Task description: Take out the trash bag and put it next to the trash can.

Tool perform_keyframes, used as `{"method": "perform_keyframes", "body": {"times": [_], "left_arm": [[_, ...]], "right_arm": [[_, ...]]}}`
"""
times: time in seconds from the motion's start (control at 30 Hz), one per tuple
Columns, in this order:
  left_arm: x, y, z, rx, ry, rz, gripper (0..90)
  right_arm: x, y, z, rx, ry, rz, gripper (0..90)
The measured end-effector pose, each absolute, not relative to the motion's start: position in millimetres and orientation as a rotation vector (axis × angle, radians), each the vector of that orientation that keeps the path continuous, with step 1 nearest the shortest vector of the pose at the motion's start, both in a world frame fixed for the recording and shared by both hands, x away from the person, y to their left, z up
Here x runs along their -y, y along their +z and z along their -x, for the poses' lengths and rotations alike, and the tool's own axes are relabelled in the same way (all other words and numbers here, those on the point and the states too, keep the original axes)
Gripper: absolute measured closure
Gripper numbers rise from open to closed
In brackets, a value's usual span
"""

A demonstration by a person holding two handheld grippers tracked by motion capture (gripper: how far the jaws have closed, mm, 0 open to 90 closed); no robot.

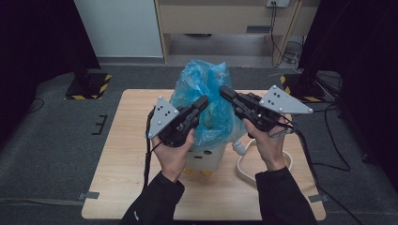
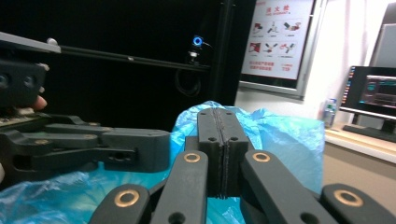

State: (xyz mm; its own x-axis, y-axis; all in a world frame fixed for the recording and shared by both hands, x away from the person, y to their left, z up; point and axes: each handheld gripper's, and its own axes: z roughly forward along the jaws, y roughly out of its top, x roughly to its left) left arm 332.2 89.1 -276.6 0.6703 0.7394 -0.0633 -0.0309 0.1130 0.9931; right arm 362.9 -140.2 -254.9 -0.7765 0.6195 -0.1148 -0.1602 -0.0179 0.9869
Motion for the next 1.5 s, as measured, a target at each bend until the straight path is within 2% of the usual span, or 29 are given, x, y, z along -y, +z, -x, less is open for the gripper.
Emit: {"method": "perform_keyframes", "body": {"times": [0.23, 0.33, 0.47, 0.57, 0.67, 0.93, 1.0, 1.07, 1.13, 1.23, 1.37, 1.5], "left_arm": [[-78.9, -278.8, -332.6, -0.637, 0.605, -1.354, 87.6], [-76.9, -280.0, -332.3, -0.621, 0.599, -1.358, 79.8], [-74.9, -282.1, -334.3, -0.616, 0.580, -1.373, 64.4], [-72.0, -283.9, -336.4, -0.603, 0.584, -1.399, 59.0], [-70.2, -284.8, -336.2, -0.595, 0.611, -1.413, 58.9], [-64.1, -284.8, -336.0, -0.611, 0.683, -1.450, 63.7], [-62.7, -284.0, -335.8, -0.626, 0.703, -1.455, 69.4], [-62.4, -283.8, -336.2, -0.634, 0.697, -1.457, 80.0], [-62.3, -283.8, -336.5, -0.654, 0.693, -1.461, 86.4], [-63.3, -284.1, -336.5, -0.663, 0.698, -1.460, 88.7], [-66.4, -284.0, -336.5, -0.673, 0.702, -1.443, 89.0], [-71.5, -282.7, -336.5, -0.678, 0.704, -1.421, 89.1]], "right_arm": [[134.7, -258.7, -364.1, -1.751, 1.856, -0.466, 90.0], [134.8, -258.7, -364.1, -1.758, 1.852, -0.466, 90.0], [136.3, -257.9, -364.2, -1.764, 1.842, -0.469, 90.0], [135.5, -257.9, -363.7, -1.774, 1.845, -0.465, 90.0], [136.3, -258.2, -364.4, -1.778, 1.842, -0.464, 90.0], [136.8, -257.5, -362.8, -1.789, 1.851, -0.453, 90.0], [135.8, -258.3, -362.0, -1.803, 1.852, -0.446, 90.0], [135.5, -258.9, -361.8, -1.819, 1.851, -0.447, 90.0], [135.6, -259.0, -362.4, -1.826, 1.849, -0.446, 89.7], [136.0, -259.3, -362.5, -1.835, 1.850, -0.443, 88.2], [137.5, -258.5, -362.9, -1.820, 1.851, -0.456, 79.7], [141.8, -255.5, -364.0, -1.777, 1.834, -0.517, 61.9]]}}
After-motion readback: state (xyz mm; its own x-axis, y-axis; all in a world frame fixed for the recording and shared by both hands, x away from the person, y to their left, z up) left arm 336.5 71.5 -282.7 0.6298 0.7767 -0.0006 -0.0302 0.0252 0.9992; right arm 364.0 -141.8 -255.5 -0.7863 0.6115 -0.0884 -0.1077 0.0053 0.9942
